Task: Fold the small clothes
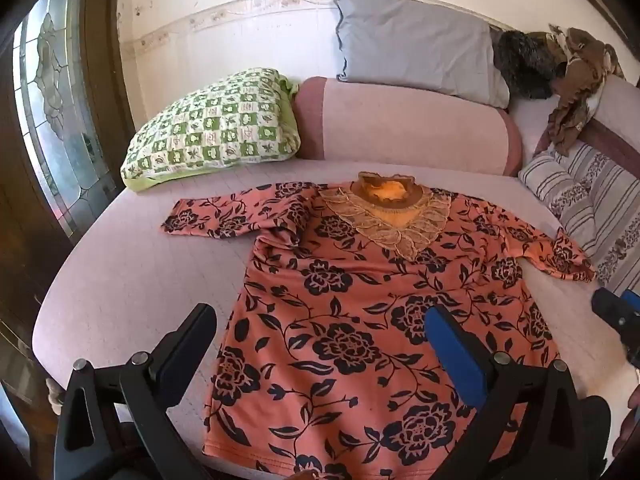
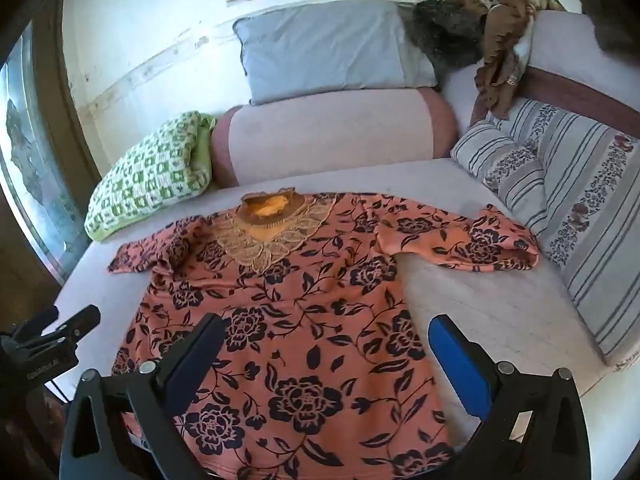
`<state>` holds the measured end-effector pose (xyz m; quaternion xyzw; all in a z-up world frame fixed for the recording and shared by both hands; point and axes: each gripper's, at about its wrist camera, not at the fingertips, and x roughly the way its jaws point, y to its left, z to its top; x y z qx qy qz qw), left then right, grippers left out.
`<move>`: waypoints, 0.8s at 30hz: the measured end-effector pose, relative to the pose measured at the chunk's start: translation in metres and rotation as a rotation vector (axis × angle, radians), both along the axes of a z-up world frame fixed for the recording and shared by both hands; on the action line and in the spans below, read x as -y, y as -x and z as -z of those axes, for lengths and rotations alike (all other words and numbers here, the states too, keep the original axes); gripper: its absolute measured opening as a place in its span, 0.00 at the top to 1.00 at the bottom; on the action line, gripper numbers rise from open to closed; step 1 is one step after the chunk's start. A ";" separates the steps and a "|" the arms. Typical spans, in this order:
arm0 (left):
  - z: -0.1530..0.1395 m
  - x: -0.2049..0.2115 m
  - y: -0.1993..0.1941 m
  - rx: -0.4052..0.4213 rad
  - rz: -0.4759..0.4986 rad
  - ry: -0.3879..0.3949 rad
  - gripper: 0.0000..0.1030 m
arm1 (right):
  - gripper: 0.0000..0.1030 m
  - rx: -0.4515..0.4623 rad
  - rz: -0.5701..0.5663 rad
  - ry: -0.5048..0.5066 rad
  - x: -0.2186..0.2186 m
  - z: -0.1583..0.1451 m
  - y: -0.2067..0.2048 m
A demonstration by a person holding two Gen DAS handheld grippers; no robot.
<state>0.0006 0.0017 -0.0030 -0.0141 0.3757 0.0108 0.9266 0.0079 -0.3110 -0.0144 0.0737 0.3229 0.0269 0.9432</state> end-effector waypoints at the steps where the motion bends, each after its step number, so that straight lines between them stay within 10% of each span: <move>1: 0.001 -0.001 -0.001 -0.022 0.009 0.004 0.00 | 0.00 -0.017 -0.002 0.016 -0.001 0.001 -0.002; 24: 0.002 0.000 0.001 -0.011 -0.016 -0.029 0.00 | 0.00 -0.006 -0.060 0.008 -0.049 0.014 -0.003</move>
